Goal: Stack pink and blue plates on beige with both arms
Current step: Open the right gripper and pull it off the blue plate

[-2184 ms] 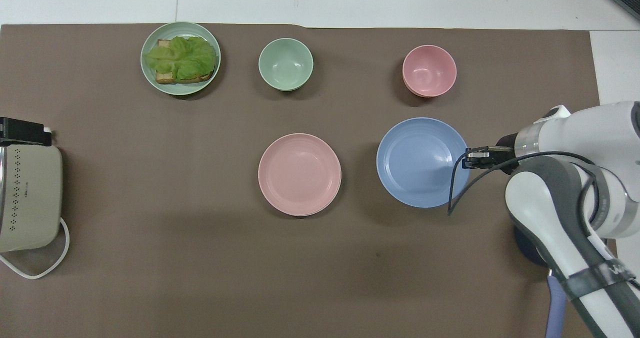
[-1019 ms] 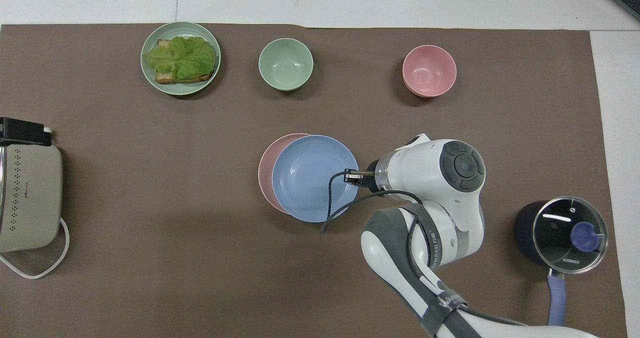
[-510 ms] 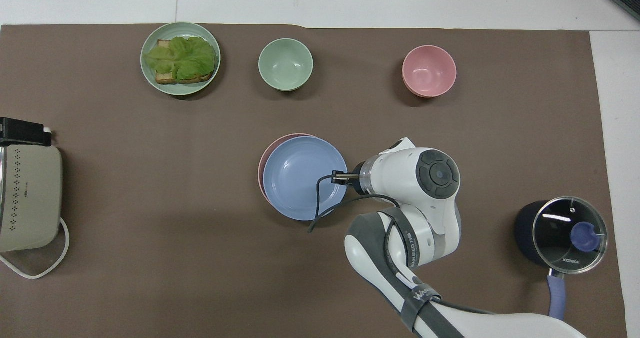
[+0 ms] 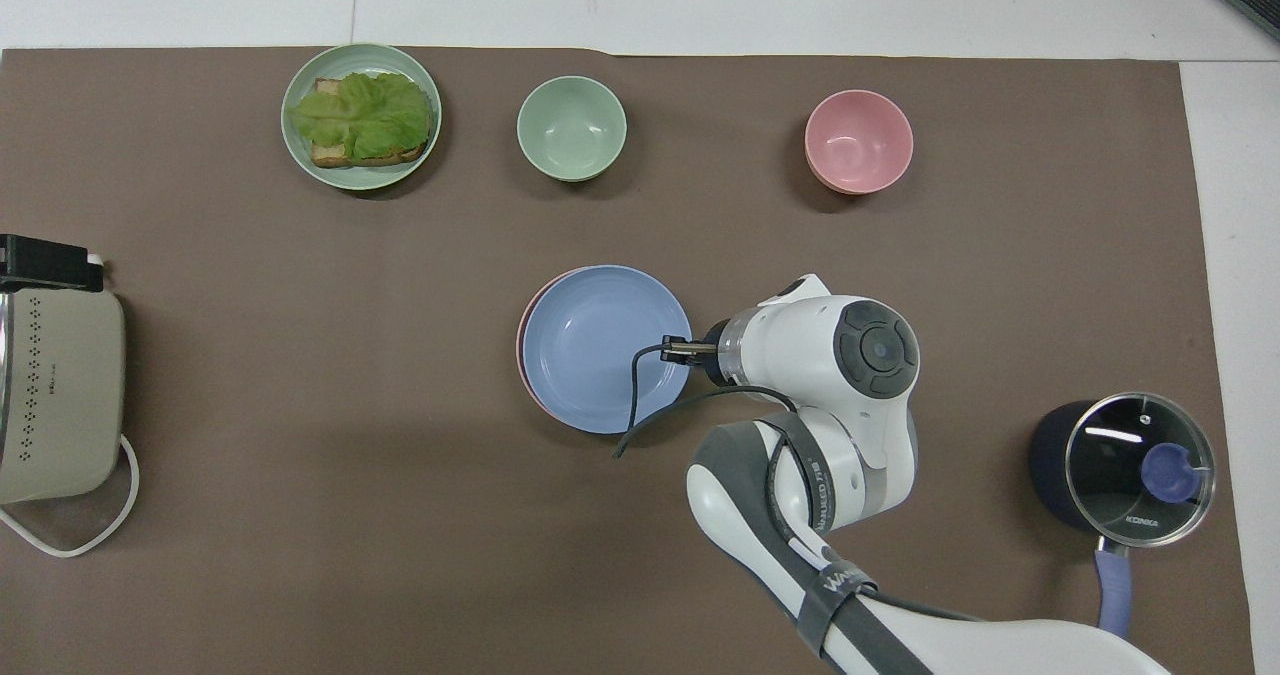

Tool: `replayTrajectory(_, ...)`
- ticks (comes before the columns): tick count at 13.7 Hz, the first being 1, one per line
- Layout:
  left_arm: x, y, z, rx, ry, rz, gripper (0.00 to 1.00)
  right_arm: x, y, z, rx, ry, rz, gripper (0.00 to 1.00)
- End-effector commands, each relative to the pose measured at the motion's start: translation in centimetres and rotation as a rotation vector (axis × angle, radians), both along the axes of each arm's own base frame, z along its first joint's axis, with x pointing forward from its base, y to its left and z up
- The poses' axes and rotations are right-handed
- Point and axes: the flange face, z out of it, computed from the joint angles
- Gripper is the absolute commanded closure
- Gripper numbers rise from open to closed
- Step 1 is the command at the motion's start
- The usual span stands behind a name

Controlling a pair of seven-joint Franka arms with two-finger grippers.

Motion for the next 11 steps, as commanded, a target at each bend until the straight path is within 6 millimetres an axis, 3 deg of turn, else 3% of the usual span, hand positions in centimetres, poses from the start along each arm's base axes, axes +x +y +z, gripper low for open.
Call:
replayTrajectory(1, -0.2, 0.1, 0.1, 0.011, 0.009, 0.011, 0.0, 0.2, 0.3, -0.1, 0.031, -0.003, -0.022, 1.0)
replayTrajectory(11, -0.2, 0.1, 0.1, 0.011, 0.009, 0.013, 0.0, 0.3, 1.3, -0.3, 0.037, -0.009, -0.007, 1.0)
